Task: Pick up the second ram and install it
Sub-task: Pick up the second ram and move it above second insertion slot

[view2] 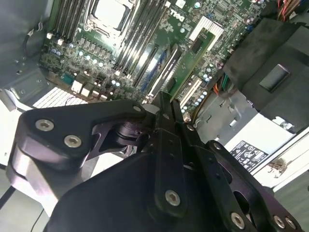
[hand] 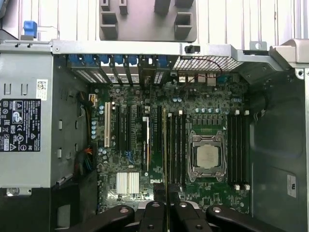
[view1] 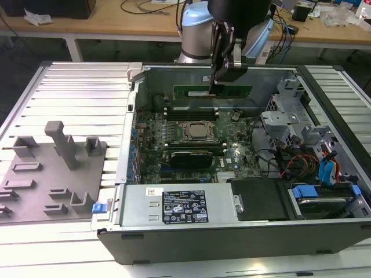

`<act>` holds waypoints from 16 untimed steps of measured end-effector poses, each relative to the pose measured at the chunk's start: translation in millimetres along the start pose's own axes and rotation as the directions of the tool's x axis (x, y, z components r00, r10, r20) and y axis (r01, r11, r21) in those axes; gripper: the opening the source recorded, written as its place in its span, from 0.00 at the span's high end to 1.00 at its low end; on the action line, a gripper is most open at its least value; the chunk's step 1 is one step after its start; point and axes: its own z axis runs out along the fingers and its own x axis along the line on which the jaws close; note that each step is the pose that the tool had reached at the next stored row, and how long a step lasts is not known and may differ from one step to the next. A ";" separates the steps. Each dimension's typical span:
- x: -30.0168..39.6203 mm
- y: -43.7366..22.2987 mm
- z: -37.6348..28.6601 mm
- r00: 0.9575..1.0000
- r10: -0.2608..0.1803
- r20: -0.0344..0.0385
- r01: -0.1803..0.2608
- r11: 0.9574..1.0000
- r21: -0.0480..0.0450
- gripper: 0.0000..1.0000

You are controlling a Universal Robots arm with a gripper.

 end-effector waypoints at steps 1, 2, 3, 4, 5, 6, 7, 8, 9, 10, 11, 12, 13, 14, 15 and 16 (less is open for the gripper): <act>0.0 -0.6 0.8 1.000 0.000 0.000 0.000 1.000 0.000 0.87; -0.2 -1.9 2.3 1.000 0.000 0.000 0.000 1.000 0.000 0.87; -0.3 -3.1 3.7 1.000 0.000 0.000 0.000 1.000 0.000 0.87; -0.3 -4.1 5.0 1.000 0.000 0.000 0.000 1.000 0.000 0.87; -0.2 -5.0 6.9 1.000 0.000 0.000 0.000 1.000 0.000 0.87; -0.1 -5.6 8.3 1.000 0.000 0.000 0.000 1.000 0.000 0.87; -0.1 -5.9 9.2 1.000 0.000 0.000 0.000 1.000 0.000 0.87; -0.1 -6.1 9.8 1.000 0.000 0.000 0.000 1.000 0.000 0.87; 0.0 -6.6 11.1 1.000 0.000 0.000 0.000 1.000 0.000 0.87; 0.0 -6.9 12.0 1.000 0.000 0.000 0.000 1.000 0.000 0.87; 0.0 -7.2 12.6 1.000 0.000 0.000 0.000 1.000 0.000 0.87; 0.1 -7.4 13.2 1.000 0.000 0.000 0.000 1.000 0.000 0.87; 0.1 -7.6 13.8 1.000 0.000 0.000 0.000 1.000 0.000 0.87; 0.1 -8.1 14.7 1.000 0.000 0.000 0.000 1.000 0.000 0.87; 0.1 -8.4 15.5 1.000 0.000 0.000 0.000 1.000 0.000 0.87; 0.2 -8.9 16.6 1.000 0.000 0.000 0.000 1.000 0.000 0.87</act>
